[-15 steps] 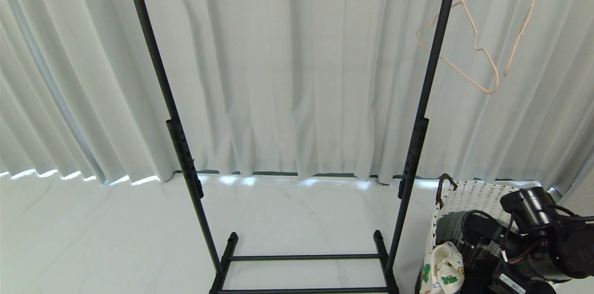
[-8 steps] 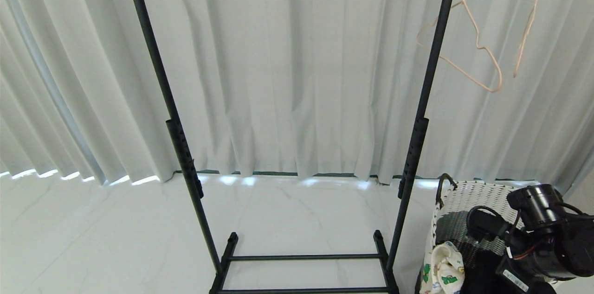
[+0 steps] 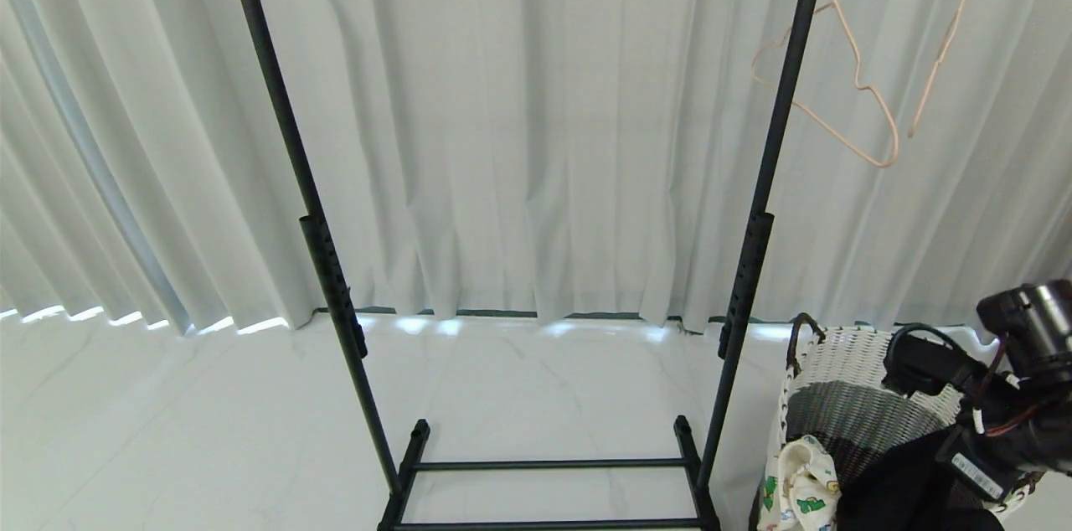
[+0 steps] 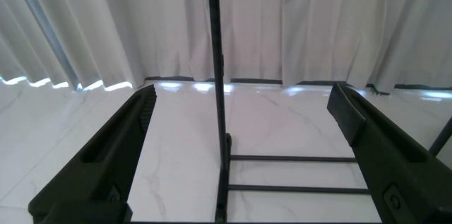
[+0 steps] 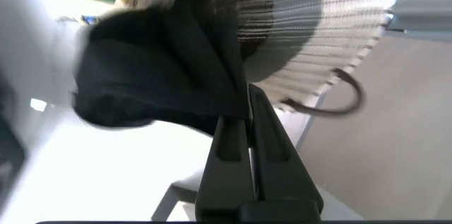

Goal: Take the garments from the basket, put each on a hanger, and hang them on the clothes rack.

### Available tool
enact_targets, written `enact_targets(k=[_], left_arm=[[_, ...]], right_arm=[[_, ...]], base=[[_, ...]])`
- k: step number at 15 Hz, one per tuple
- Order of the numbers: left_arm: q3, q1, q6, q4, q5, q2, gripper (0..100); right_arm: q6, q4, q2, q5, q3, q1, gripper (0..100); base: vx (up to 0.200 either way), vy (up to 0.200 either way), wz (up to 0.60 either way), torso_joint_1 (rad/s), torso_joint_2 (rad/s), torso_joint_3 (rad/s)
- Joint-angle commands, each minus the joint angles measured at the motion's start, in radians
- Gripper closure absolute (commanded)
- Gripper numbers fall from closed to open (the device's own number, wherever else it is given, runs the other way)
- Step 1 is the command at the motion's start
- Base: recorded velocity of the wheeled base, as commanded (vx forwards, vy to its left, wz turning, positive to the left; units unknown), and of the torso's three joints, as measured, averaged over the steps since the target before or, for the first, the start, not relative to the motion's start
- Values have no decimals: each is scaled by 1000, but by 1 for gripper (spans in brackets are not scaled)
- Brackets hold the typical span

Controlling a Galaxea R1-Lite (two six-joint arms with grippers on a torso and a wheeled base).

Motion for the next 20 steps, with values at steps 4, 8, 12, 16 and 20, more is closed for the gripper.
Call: enact_targets(k=[4, 8, 12, 16, 20], left_arm=[[0, 0, 1, 0, 1, 0, 0], [0, 0, 1, 0, 1, 0, 0], [0, 0, 1, 0, 1, 0, 0], [0, 0, 1, 0, -1, 0, 0], [0, 0, -4, 0, 1, 0, 0]], right_arm=[[124, 455, -224, 2, -454, 89, 100], [124, 547, -230, -1, -633, 168, 100], [124, 561, -229, -1, -673, 215, 100], [126, 559, -213, -1, -695, 281, 100], [204, 559, -163, 2, -742, 399, 100]], base=[[0, 0, 0, 0, 0, 0], [-150, 0, 0, 4, 2, 2], [-200, 0, 0, 0, -1, 6], [-200, 0, 0, 5, 1, 4], [0, 0, 0, 0, 0, 0]])
